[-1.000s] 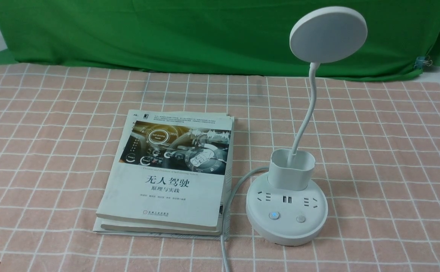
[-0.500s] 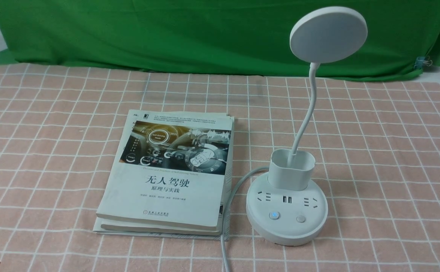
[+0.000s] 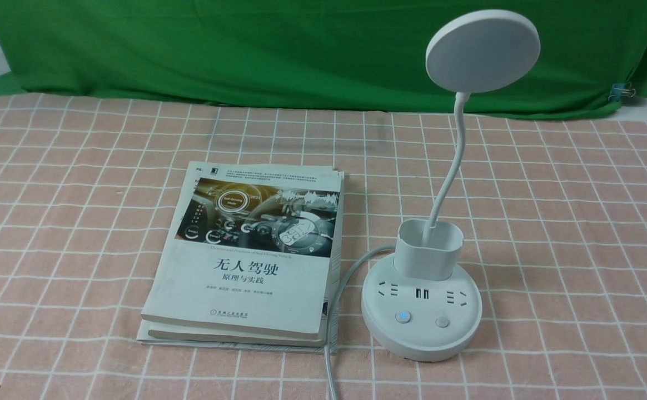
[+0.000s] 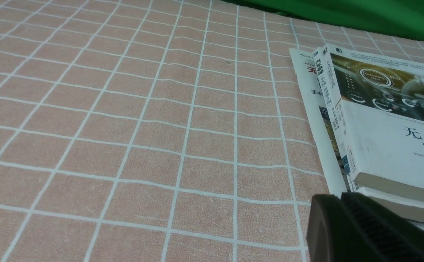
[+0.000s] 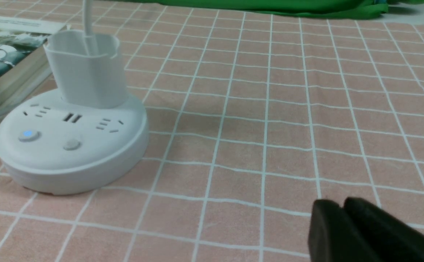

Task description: Turn off the table lamp on the pink coffee tablecloth by hand.

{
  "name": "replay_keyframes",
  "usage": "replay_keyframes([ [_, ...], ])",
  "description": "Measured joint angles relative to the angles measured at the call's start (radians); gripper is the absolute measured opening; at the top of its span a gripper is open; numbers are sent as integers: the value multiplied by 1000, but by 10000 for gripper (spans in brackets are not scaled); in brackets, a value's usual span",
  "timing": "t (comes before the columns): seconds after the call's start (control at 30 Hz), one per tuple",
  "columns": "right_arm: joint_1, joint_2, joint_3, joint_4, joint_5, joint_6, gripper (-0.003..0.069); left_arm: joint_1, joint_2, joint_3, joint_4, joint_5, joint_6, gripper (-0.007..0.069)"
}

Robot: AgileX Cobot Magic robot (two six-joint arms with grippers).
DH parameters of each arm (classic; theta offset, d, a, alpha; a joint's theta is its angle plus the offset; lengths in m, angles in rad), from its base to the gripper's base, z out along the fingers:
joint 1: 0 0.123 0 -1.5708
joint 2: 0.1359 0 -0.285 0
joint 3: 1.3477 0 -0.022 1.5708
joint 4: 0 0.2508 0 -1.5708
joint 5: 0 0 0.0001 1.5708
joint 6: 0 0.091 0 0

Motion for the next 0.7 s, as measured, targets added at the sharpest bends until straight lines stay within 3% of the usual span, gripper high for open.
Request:
replay_keyframes([
  [0.7,0,0,0,0,0,0,161,0,0,0,0,0,0,6],
])
